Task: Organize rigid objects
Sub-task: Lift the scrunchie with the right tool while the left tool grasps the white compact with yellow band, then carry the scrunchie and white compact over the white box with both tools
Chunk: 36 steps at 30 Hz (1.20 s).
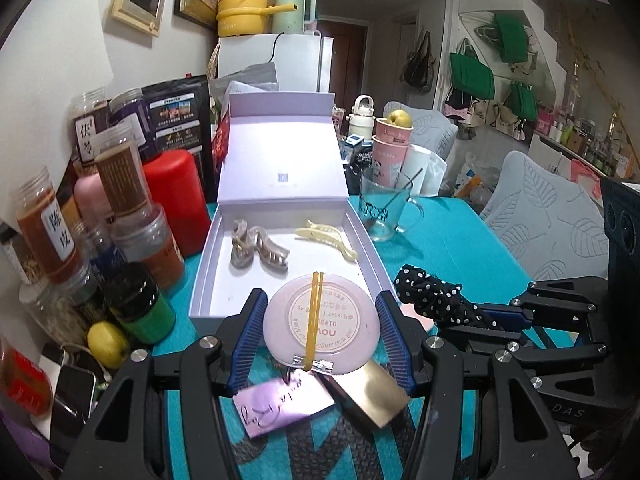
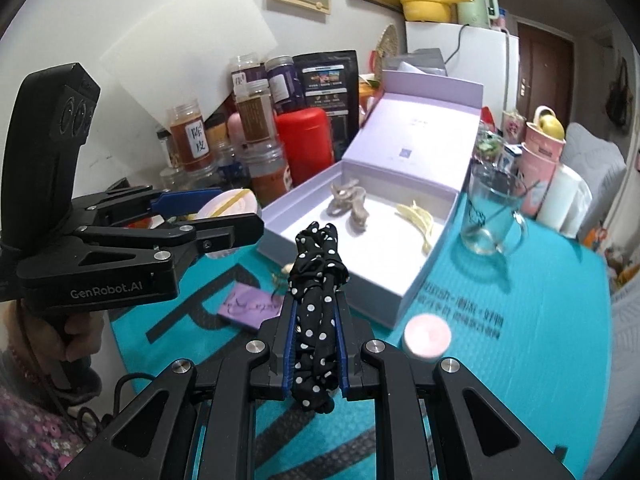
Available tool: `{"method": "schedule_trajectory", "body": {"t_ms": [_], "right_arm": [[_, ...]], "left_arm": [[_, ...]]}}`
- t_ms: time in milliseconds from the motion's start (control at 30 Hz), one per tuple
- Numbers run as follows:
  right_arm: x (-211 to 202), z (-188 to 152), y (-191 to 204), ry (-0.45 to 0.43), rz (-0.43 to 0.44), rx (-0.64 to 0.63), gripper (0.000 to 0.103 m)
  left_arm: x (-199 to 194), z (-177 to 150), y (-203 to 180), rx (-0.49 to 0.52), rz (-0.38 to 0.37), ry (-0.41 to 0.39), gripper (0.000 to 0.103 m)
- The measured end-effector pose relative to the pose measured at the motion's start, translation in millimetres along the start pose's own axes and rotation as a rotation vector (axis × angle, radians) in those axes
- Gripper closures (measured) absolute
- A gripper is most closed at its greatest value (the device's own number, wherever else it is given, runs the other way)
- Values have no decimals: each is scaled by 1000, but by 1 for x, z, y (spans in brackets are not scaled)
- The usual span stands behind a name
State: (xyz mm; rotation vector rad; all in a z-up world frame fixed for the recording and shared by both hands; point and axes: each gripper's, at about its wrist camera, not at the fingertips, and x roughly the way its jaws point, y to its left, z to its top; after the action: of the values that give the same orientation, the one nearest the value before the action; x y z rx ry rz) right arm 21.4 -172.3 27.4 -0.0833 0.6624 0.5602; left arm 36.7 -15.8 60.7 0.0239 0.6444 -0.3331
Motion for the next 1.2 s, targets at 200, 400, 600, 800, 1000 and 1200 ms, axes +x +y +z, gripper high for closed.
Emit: {"method": "schedule_trajectory", "body": {"t_ms": [200, 400, 600, 800, 1000, 1200], "right_arm": [[10, 18, -10, 0, 21, 6, 87], [23, 35, -23, -5, 5, 3, 87], [37, 54, -33, -3, -8, -4, 87], [50, 72, -42, -17, -21, -12, 87], [70, 91, -50, -15, -30, -21, 87], [93, 105, -59, -4, -19, -28, 87]], "left_arm": [[13, 16, 4, 9, 1, -8, 48], [29, 30, 13, 11, 0, -1, 48], [47, 44, 24, 12, 9, 10, 48], [68, 55, 35, 5, 12, 22, 48], [87, 68, 47, -3, 23, 31, 48], [107, 82, 59, -13, 31, 53, 48]]}}
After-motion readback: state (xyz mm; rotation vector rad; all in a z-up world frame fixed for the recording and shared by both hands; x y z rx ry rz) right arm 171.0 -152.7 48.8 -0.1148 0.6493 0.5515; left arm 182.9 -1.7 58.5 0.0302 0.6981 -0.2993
